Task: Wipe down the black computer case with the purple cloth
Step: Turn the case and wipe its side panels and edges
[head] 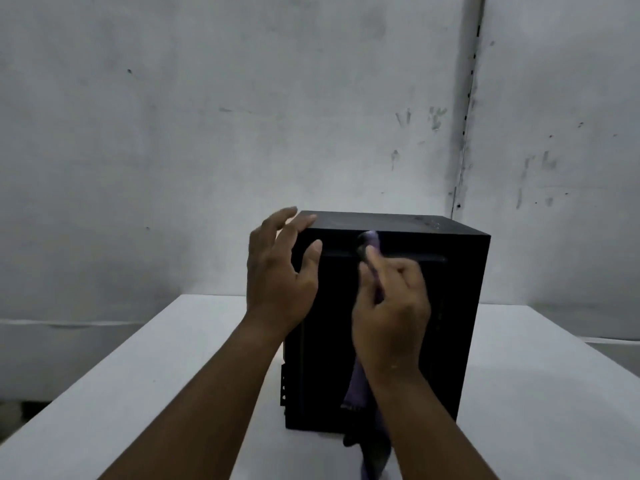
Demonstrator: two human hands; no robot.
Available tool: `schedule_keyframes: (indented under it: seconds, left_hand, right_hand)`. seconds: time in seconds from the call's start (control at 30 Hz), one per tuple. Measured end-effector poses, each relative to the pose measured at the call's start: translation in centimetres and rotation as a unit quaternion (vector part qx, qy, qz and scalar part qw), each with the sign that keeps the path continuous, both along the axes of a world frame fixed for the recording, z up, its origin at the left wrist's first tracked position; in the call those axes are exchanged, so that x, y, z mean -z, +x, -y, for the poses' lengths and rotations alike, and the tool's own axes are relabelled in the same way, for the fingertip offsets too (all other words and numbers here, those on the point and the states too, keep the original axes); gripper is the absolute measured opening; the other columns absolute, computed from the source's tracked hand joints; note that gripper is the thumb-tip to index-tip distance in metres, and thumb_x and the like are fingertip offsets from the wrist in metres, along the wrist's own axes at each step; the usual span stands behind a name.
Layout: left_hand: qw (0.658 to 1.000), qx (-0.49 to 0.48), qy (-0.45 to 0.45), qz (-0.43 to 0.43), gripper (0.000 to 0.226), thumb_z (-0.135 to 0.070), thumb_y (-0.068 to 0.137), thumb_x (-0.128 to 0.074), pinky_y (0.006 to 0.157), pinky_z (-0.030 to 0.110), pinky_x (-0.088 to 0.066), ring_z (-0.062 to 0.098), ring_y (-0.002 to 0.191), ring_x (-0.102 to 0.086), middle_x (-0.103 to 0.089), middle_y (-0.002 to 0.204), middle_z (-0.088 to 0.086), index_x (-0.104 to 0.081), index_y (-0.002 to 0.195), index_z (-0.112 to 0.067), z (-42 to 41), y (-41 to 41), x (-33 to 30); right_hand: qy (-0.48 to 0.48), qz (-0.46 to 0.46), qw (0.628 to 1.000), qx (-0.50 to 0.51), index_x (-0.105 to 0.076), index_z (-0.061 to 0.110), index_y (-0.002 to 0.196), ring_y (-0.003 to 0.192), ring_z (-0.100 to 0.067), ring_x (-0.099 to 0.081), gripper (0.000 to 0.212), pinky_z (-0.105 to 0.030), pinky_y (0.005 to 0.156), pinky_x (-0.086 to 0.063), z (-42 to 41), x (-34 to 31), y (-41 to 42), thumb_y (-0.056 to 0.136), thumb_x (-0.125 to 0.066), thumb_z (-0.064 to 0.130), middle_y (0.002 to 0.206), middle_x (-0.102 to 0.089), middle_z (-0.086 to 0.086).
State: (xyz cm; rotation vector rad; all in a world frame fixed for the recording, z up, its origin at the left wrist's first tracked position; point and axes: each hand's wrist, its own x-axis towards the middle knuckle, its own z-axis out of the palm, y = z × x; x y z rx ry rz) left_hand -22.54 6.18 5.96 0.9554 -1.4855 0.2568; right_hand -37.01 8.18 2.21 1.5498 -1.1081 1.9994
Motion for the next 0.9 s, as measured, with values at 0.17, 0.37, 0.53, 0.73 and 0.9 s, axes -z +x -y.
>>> schedule_keyframes:
  seconds: [0.17,0.37,0.53,0.73,0.9]
  left_hand:
    - [0.999,0.033,-0.039,0.017,0.026,-0.023,0.101,-0.054,0.104,0.037,-0.049,0.017,0.126,-0.054,-0.060,0.132,-0.002,-0.064,0.125,-0.016,2.1,-0.1,0.6]
    - [0.996,0.041,-0.083,0.008,0.029,-0.017,0.102,-0.046,0.104,0.046,-0.047,0.020,0.126,-0.052,-0.057,0.128,0.004,-0.062,0.124,-0.008,3.2,-0.7,1.3]
    - [0.994,0.057,-0.094,-0.023,0.033,-0.014,0.099,-0.042,0.105,0.044,-0.044,0.015,0.126,-0.050,-0.057,0.129,0.005,-0.063,0.123,-0.008,3.7,-1.1,1.6]
    - [0.994,0.070,-0.083,-0.015,0.036,-0.015,0.098,-0.043,0.108,0.044,-0.041,0.017,0.129,-0.048,-0.055,0.133,0.005,-0.062,0.128,-0.009,3.7,-0.7,1.8]
    - [0.994,0.064,-0.089,-0.023,0.040,-0.020,0.095,-0.041,0.106,0.042,-0.042,0.017,0.126,-0.050,-0.057,0.132,0.008,-0.063,0.126,-0.007,3.9,-0.9,1.8]
  right_hand:
    - [0.044,-0.133,0.990,-0.034,-0.074,0.005,0.120,0.076,-0.006,-0.057,0.023,-0.018,0.063,-0.055,-0.8,2.8,0.7,0.100,-0.066,0.013,0.098,-0.062,-0.005]
    - [-0.007,-0.014,1.000,0.006,-0.074,0.001,0.120,0.081,-0.007,-0.055,0.023,-0.010,0.072,-0.048,-0.1,1.3,0.6,0.098,-0.068,0.004,0.097,-0.062,-0.008]
    - [0.031,-0.090,0.995,-0.034,-0.072,0.002,0.124,0.083,-0.005,-0.054,0.026,-0.013,0.071,-0.050,-0.2,2.2,2.3,0.098,-0.066,0.003,0.101,-0.062,-0.008]
    - [0.028,0.037,0.999,0.018,-0.072,0.003,0.121,0.090,0.002,-0.044,0.025,0.002,0.083,-0.036,0.0,0.7,1.7,0.098,-0.064,0.000,0.105,-0.060,-0.011]
    - [0.099,-0.047,0.994,-0.001,-0.068,0.010,0.128,0.083,0.000,-0.043,0.029,-0.002,0.071,-0.036,-0.6,0.1,4.2,0.101,-0.059,0.009,0.108,-0.058,-0.006]
